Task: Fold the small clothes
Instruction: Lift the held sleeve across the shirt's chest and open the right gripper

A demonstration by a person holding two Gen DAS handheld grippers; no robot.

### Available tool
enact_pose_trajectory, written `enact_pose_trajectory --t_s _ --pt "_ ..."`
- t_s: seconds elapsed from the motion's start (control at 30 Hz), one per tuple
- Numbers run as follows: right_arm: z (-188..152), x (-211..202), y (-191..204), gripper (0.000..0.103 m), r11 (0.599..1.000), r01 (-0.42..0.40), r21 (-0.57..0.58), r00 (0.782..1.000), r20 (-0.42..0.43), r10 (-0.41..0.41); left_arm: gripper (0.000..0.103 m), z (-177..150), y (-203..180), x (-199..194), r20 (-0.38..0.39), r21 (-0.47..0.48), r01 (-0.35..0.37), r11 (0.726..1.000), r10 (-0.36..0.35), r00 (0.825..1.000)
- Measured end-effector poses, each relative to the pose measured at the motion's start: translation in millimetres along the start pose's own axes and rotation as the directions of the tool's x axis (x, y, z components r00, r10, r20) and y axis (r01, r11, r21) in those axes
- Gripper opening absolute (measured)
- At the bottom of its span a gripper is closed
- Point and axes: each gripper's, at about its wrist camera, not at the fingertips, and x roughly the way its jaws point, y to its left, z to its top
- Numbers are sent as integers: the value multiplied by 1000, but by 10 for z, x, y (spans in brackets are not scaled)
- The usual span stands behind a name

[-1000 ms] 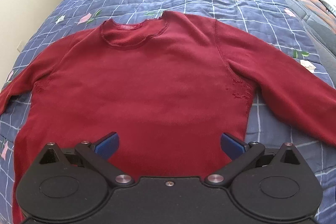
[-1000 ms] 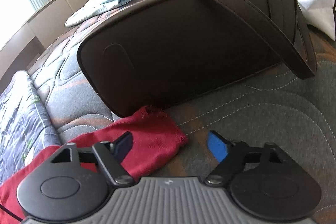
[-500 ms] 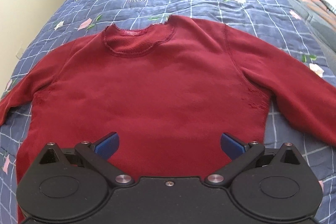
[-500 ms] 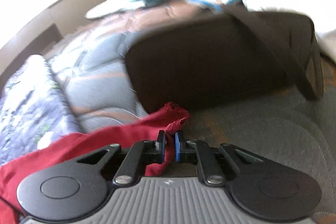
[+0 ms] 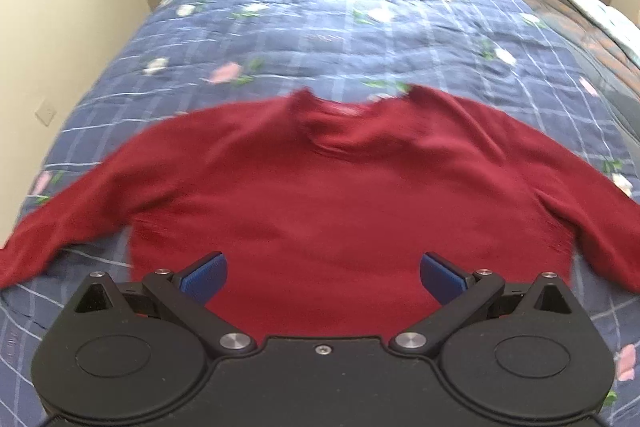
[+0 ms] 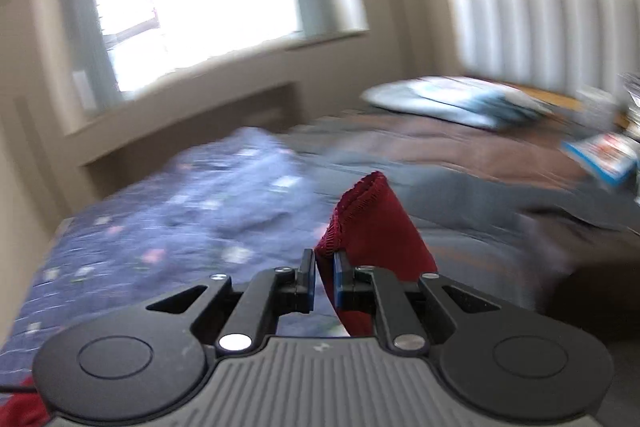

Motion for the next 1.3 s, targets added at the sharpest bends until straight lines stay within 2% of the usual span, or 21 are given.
enact_pose_trajectory --t_s 0.17,0.3,0.43,0.57,0.63,0.77,0.93,1.0,1.07,1.1,1.17,1.2,1.27,1.3 --pt "-11 204 1041 10 978 -188 -91 982 -16 187 102 74 541 -44 12 -61 -26 998 26 1000" --pt "-194 394 1743 10 938 -315 -146 948 -95 303 102 74 955 -76 14 -131 -35 991 37 999" --pt "-616 492 2267 10 888 -412 -202 905 -205 373 102 38 1303 -89 7 -171 -75 982 77 997" --pt "-1108 613 2570 10 852 -481 -207 855 -325 403 102 -40 1617 -56 -8 -214 -117 970 118 993" --pt "-1354 724 2664 10 842 -493 -217 836 -385 391 102 -92 1752 -34 -20 -241 -132 962 131 991" --pt "-1680 826 2762 10 833 -502 -234 812 -460 360 102 -196 1928 -23 -41 -286 -142 948 136 990" --pt "-1843 762 2732 17 832 -500 -239 801 -493 340 102 -292 2002 24 -58 -299 -154 942 143 988" --pt "-1841 762 2704 23 837 -500 -223 793 -506 339 102 -309 1997 43 -63 -298 -155 942 142 988" --pt "-1841 724 2645 47 842 -497 -210 789 -513 338 102 -306 1966 60 -67 -296 -149 944 136 989" --pt "-1839 704 2604 53 845 -494 -205 791 -510 339 102 -295 1941 69 -66 -294 -146 945 132 989" --pt "-1820 632 2472 68 854 -480 -201 800 -499 332 102 -271 1883 73 -62 -286 -136 948 124 990" --pt "-1805 575 2399 72 861 -465 -205 809 -494 320 102 -256 1849 75 -59 -280 -131 951 119 991" --pt "-1777 457 2185 88 878 -426 -220 834 -472 286 102 -222 1765 85 -50 -262 -112 959 103 993" --pt "-1760 396 2068 91 885 -403 -231 847 -460 266 102 -206 1716 96 -45 -251 -102 963 94 995"
